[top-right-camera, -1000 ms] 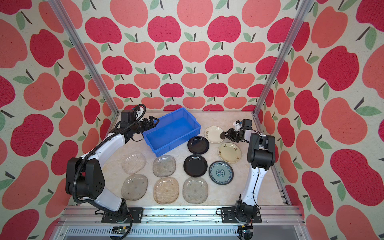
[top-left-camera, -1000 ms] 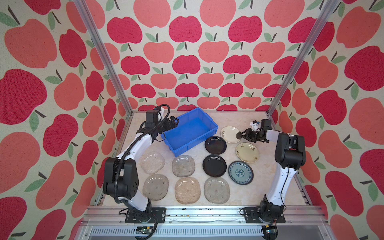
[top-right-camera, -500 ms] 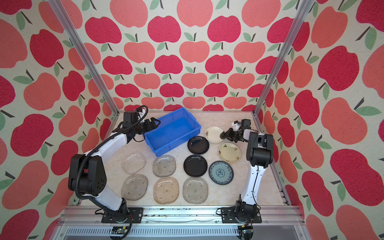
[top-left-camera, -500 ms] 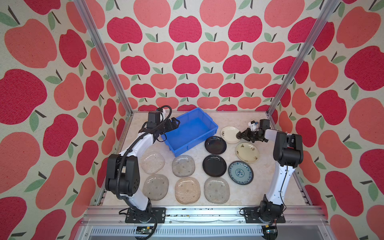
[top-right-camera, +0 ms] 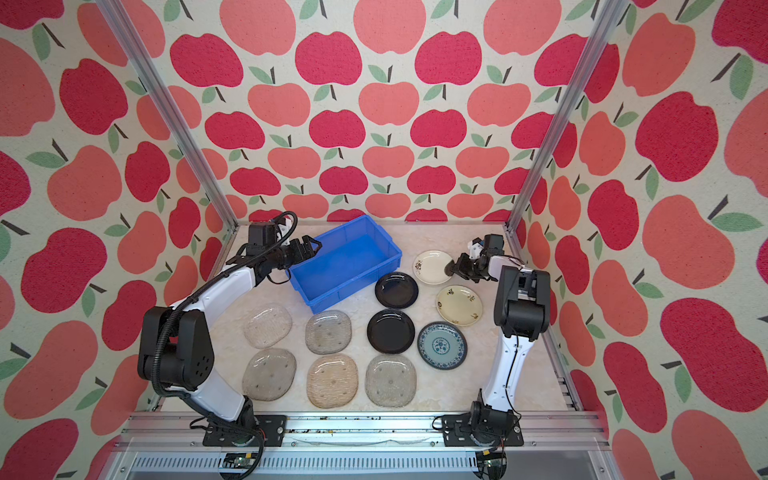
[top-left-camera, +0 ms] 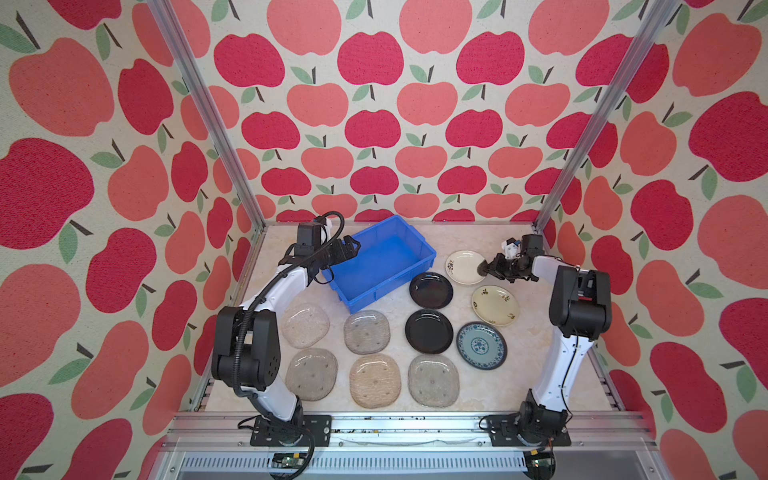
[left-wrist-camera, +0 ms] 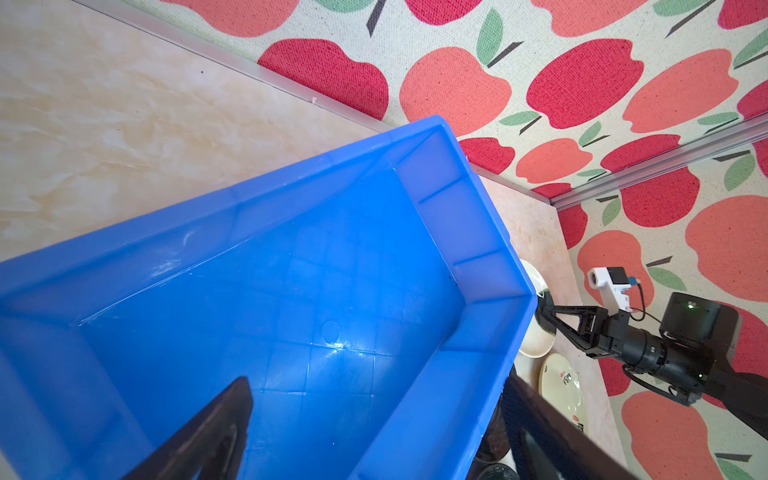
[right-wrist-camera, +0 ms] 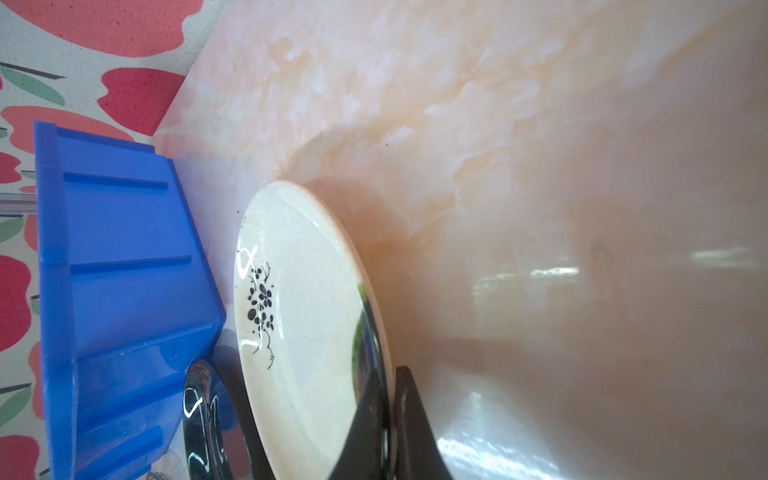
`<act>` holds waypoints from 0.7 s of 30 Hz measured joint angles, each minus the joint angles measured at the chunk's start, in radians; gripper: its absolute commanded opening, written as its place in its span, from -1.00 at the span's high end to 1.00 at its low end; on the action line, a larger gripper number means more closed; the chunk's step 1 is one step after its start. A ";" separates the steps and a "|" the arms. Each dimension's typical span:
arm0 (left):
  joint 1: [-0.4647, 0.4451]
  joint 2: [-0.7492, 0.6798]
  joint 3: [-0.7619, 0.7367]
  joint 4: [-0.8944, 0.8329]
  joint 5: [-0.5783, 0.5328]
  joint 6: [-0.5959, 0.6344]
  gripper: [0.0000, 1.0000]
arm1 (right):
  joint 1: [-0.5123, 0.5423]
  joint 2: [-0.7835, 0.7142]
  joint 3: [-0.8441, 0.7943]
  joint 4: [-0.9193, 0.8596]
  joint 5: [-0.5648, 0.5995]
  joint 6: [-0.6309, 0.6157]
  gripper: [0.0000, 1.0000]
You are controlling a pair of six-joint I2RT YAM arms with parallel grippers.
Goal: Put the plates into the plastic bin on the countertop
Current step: 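Carry the cream plate over the blue bin and lower it in with the right gripper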
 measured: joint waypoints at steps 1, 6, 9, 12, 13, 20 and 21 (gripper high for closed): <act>0.000 0.000 0.000 0.000 -0.002 0.001 -0.92 | 0.003 -0.035 -0.010 0.000 0.042 0.000 1.00; 0.000 0.000 0.000 0.000 -0.007 0.003 -0.95 | 0.085 -0.225 -0.034 0.016 0.280 0.003 1.00; 0.000 0.000 0.000 0.000 -0.009 0.003 -0.96 | 0.176 -0.319 -0.034 0.051 0.397 0.001 1.00; -0.002 -0.001 -0.001 0.000 -0.009 0.003 -0.98 | 0.261 -0.358 0.004 0.060 0.441 -0.002 1.00; -0.002 -0.002 -0.003 0.000 -0.009 0.004 -0.98 | 0.281 -0.355 0.033 0.056 0.443 -0.004 1.00; 0.009 -0.052 -0.029 0.001 0.010 0.006 -1.00 | 0.390 -0.230 0.343 -0.046 0.380 -0.011 1.00; 0.013 -0.065 -0.032 0.001 0.013 0.005 -0.99 | 0.406 -0.208 0.381 -0.061 0.364 -0.013 1.00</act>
